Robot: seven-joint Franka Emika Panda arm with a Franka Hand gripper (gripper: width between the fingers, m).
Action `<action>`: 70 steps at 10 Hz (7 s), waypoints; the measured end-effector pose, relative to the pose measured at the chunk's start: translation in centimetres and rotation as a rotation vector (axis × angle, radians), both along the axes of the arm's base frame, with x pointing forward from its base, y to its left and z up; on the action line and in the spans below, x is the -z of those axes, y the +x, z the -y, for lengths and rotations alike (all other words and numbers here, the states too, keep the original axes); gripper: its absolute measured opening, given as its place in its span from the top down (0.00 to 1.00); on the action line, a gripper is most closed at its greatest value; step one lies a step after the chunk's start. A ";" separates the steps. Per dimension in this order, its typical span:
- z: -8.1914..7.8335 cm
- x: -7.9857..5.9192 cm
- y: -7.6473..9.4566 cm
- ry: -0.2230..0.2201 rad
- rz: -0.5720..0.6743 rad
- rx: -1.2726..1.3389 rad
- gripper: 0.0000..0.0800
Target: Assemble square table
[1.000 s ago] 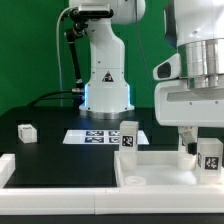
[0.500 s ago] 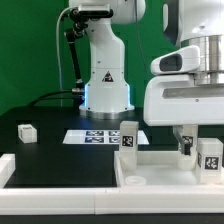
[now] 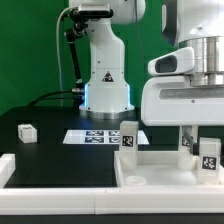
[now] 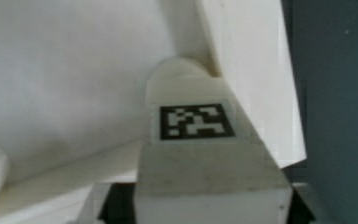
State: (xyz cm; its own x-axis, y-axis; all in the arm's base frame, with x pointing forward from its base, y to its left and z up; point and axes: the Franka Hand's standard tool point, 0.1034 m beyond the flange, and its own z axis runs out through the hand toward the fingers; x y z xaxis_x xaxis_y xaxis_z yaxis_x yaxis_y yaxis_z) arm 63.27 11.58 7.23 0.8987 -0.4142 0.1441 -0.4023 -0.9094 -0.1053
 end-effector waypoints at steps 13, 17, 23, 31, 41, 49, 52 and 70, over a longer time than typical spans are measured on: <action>0.7 0.1 -0.5 0.292 -0.240 1.539 0.63; 1.0 0.2 -0.6 0.293 -0.242 1.662 0.49; 2.8 -4.1 -1.0 0.354 -0.210 1.557 0.19; 4.0 -4.0 -1.1 0.351 -0.193 1.537 0.19; 9.9 -5.4 -7.0 0.242 -0.031 0.765 0.19; 15.4 -4.6 -12.0 0.100 -0.003 0.112 0.19; 18.4 -2.9 -15.3 0.043 -0.029 -0.195 0.19; 27.4 2.3 -24.4 -0.024 -0.615 -0.849 0.19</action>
Offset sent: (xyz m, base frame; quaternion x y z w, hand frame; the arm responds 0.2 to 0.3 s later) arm -0.0005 0.0029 0.0054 -0.0403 -0.0536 0.5804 0.8116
